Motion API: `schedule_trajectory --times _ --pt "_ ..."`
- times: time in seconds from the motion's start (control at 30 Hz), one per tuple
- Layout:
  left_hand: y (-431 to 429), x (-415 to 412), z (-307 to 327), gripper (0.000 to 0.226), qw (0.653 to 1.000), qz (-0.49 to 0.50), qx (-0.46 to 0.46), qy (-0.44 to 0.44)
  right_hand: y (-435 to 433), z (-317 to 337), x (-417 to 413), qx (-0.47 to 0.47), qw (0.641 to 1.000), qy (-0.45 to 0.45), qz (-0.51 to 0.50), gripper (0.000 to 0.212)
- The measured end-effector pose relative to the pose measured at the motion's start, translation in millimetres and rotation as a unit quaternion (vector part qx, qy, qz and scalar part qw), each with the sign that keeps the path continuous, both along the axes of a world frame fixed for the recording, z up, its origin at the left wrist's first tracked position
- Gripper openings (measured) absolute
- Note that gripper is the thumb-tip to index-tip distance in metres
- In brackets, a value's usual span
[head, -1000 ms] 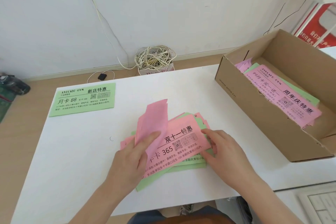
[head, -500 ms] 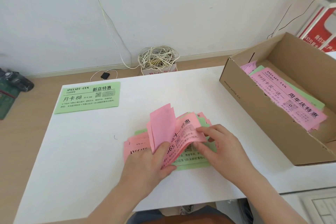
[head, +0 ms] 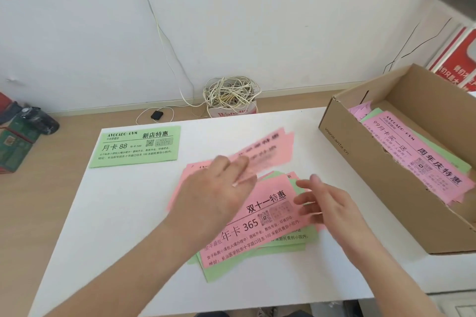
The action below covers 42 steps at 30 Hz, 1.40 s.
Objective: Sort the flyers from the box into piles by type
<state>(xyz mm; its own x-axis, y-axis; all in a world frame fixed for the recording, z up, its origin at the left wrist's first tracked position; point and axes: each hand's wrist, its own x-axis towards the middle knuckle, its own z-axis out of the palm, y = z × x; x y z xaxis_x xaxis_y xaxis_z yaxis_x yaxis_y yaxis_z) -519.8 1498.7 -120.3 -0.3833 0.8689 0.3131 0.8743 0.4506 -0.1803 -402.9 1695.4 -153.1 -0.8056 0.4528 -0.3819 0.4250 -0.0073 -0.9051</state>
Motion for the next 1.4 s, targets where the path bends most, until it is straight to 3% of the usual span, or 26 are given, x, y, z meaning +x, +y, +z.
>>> schedule_trajectory --times 0.03,0.07,0.13,0.2,0.3,0.4,0.5,0.67,0.8,0.93,1.1,1.23,1.33,1.4 --pt "4.1 7.5 -15.2 0.033 0.998 -0.034 -0.048 -0.012 2.7 6.0 -5.1 -0.095 0.995 -0.007 -0.005 0.043" --pt "6.6 15.9 -33.3 0.030 0.994 -0.051 -0.097 -0.030 5.6 9.1 -9.6 -0.127 0.991 -0.027 0.018 0.046" --pt "5.0 30.3 -65.4 0.031 0.980 -0.068 -0.167 -0.083 7.4 7.7 -14.4 -0.082 0.992 -0.067 0.073 0.033" --pt "2.4 38.9 -76.2 0.033 0.972 -0.058 -0.178 -0.143 8.8 -0.6 -16.8 -0.026 0.994 -0.086 0.065 0.012" --pt "1.0 47.2 -68.8 0.051 0.964 -0.038 -0.143 -0.222 9.9 -12.9 -15.5 0.059 0.992 -0.097 0.059 0.020" --pt "-11.4 43.3 -58.1 0.038 0.952 -0.039 -0.019 -0.303 6.4 -17.7 -12.4 0.110 0.989 -0.084 0.059 0.021" --pt "-30.2 13.7 -58.6 0.035 0.939 0.098 0.111 -0.310 4.0 -19.0 -7.0 0.138 0.987 -0.061 0.056 0.027" --pt "-39.2 -22.5 -60.7 0.060 0.873 0.262 0.052 -0.407 4.8 -18.4 0.4 0.123 0.991 -0.017 0.044 0.031" --pt "-38.2 -24.3 -56.5 0.024 0.847 0.277 0.110 -0.440 6.1 -16.3 4.7 0.126 0.991 0.007 0.037 0.039" --pt "-39.7 -23.0 -29.8 0.021 0.746 0.262 0.244 -0.561 8.8 -2.4 2.9 0.176 0.982 0.028 0.067 0.048" --pt "-24.4 -44.8 19.3 0.024 0.656 0.174 0.505 -0.533 7.3 26.9 -39.9 0.174 0.973 0.146 0.038 0.049" --pt "-15.2 -65.8 27.2 0.026 0.653 0.130 0.548 -0.506 9.9 27.7 -79.6 0.187 0.956 0.225 0.012 0.035" --pt "-9.7 -83.3 5.0 0.024 0.663 0.156 0.514 -0.522 13.2 7.2 -100.8 0.195 0.959 0.207 0.008 0.040" --pt "-5.6 -90.7 -16.7 0.034 0.646 0.175 0.489 -0.560 16.1 -11.0 -109.2 0.185 0.967 0.174 0.013 0.046"
